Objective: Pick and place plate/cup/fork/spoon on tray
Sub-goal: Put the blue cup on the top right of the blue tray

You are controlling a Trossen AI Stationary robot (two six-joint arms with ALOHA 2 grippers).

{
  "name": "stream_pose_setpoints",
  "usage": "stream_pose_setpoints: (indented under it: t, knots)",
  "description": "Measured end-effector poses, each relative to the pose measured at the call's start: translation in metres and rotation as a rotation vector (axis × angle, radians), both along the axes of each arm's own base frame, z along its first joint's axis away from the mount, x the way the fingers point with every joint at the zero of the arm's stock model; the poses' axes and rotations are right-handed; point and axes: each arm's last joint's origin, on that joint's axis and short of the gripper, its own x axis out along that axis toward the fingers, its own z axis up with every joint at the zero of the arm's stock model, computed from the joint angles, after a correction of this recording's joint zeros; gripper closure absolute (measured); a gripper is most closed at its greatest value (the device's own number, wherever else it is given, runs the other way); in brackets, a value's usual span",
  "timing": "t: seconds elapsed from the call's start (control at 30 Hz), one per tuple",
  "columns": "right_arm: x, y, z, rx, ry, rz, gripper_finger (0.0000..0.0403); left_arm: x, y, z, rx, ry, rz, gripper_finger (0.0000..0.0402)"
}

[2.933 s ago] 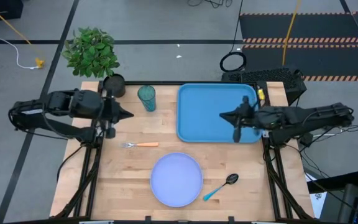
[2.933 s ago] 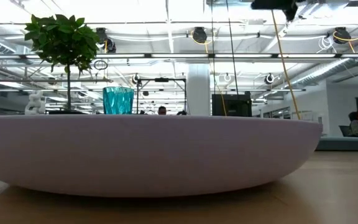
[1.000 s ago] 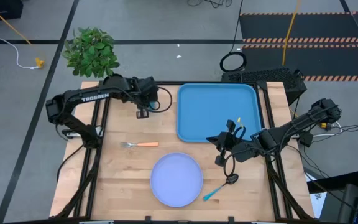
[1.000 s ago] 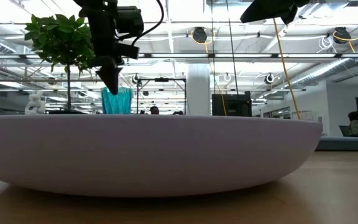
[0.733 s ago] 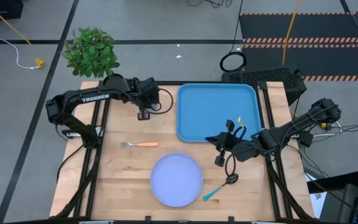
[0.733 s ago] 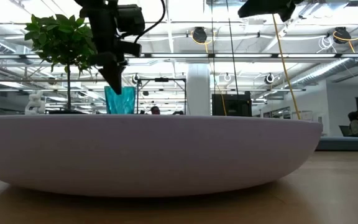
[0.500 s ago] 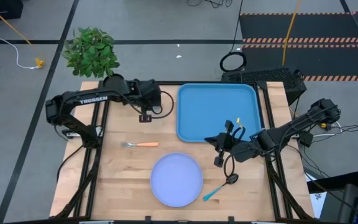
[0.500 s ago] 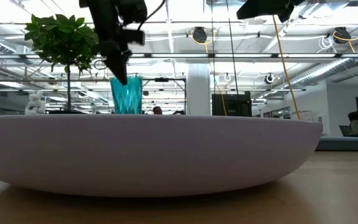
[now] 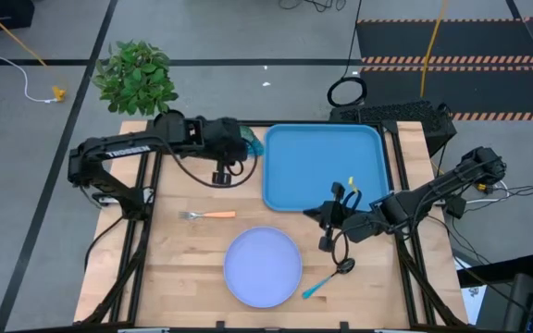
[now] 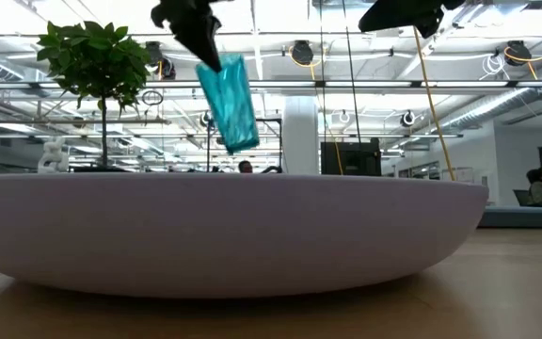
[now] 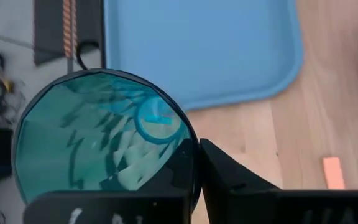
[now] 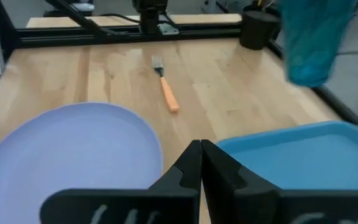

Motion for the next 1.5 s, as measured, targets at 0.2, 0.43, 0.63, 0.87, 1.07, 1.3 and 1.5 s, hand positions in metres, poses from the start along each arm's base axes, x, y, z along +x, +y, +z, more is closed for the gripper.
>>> stream_pose_setpoints:
  t: [0.2, 0.43, 0.63, 0.87, 1.07, 1.3, 1.5]
  knots:
    - [0.0, 0.001, -0.001, 0.038, 0.008, 0.032, 0.0403, 0.009, 0.0, 0.016, 0.07, -0.101, -0.066, 0.0391]
    - [-0.001, 0.005, -0.002, 0.147, 0.034, 0.092, 0.0403, 0.02, 0.004, 0.03, 0.169, -0.247, -0.147, 0.0394]
    - [-0.005, 0.011, -0.005, 0.158, 0.06, 0.103, 0.0403, 0.024, 0.014, 0.039, 0.25, -0.328, -0.159, 0.0393]
    - [-0.007, 0.014, -0.005, 0.157, 0.062, 0.115, 0.0403, 0.024, 0.023, 0.043, 0.236, -0.381, -0.172, 0.0391]
    - [-0.006, 0.012, -0.004, 0.117, 0.038, 0.06, 0.0403, 0.036, 0.022, 0.03, 0.171, -0.364, -0.235, 0.0394]
    - [-0.004, 0.007, 0.009, -0.035, -0.1, -0.117, 0.04, 0.053, 0.007, 0.015, 0.154, -0.336, -0.396, 0.039]
    - [-0.006, 0.002, 0.013, -0.199, -0.085, -0.204, 0.0368, 0.065, -0.001, -0.004, 0.134, -0.256, -0.443, 0.0394]
